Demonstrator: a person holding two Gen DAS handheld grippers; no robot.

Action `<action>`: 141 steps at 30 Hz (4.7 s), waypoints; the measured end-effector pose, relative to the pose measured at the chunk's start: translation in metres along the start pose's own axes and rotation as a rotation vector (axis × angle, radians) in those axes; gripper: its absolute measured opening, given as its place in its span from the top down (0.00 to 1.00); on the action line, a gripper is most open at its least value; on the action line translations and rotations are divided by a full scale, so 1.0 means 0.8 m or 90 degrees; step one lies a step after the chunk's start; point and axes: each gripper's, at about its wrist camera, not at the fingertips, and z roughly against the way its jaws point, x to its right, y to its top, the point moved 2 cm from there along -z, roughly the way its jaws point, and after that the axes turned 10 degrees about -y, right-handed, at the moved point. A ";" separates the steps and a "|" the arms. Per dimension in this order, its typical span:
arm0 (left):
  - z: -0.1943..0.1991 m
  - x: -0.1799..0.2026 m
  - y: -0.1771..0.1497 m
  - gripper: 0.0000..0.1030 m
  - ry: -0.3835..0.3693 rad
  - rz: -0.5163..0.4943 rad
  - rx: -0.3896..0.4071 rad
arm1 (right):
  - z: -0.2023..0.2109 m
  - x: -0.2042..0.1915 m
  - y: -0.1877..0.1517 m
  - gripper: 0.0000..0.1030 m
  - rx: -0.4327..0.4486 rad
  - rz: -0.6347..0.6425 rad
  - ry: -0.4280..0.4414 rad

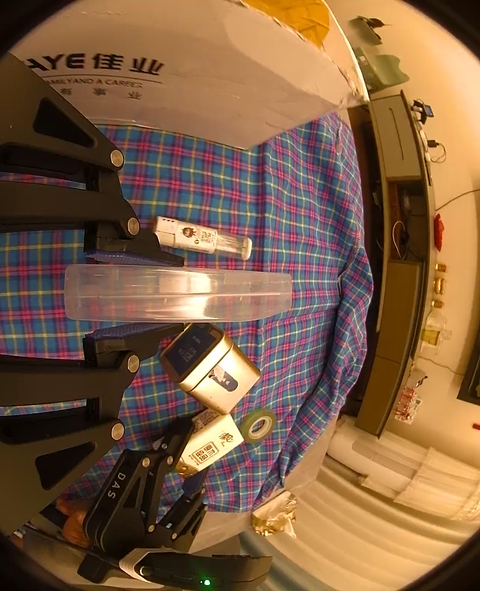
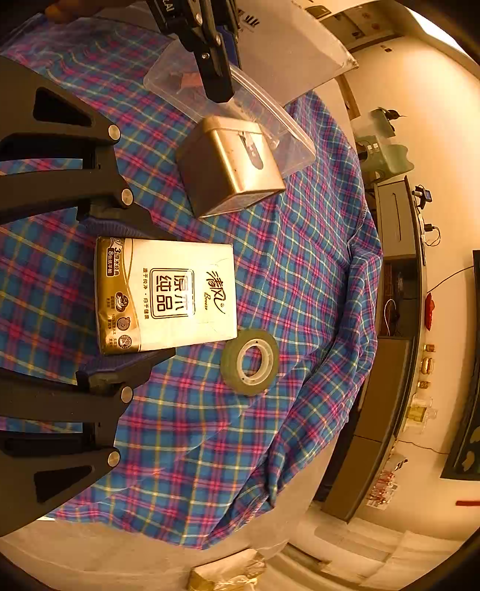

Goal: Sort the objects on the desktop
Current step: 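Grasp the clear plastic container with the left tool while the right tool grasps the tissue pack, then lift the container with the left tool while the right tool carries the tissue pack toward the box, then move the clear container with the left tool while the right tool brings the tissue pack over the box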

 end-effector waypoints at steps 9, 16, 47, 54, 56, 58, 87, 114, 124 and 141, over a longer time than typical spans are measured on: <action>0.055 0.018 -0.006 0.73 -0.015 -0.009 0.033 | 0.053 0.005 0.006 0.49 0.041 -0.027 0.018; 0.100 0.021 -0.018 0.73 -0.043 -0.010 0.050 | 0.088 -0.005 0.002 0.49 0.058 -0.027 0.026; 0.261 -0.013 -0.081 0.73 -0.103 -0.005 0.146 | 0.236 -0.128 -0.082 0.49 0.117 -0.010 0.032; 0.278 -0.036 -0.093 0.73 -0.101 0.015 0.160 | 0.269 -0.161 -0.090 0.49 0.134 0.020 0.038; 0.284 -0.044 -0.096 0.73 -0.101 0.020 0.168 | 0.279 -0.168 -0.088 0.49 0.141 0.027 0.040; 0.289 -0.053 -0.098 0.73 -0.103 0.029 0.173 | 0.289 -0.175 -0.086 0.49 0.148 0.030 0.047; 0.338 -0.208 -0.085 0.73 -0.061 0.163 0.231 | 0.320 -0.330 0.003 0.49 0.195 0.179 0.118; 0.245 -0.257 -0.061 0.73 -0.008 0.264 0.109 | 0.154 -0.396 0.124 0.49 0.084 0.336 0.055; 0.217 -0.262 -0.059 0.73 0.004 0.285 0.062 | 0.087 -0.404 0.138 0.49 0.027 0.415 0.018; 0.210 -0.267 -0.048 0.69 0.017 0.297 0.058 | 0.047 -0.405 0.151 0.47 0.002 0.484 -0.038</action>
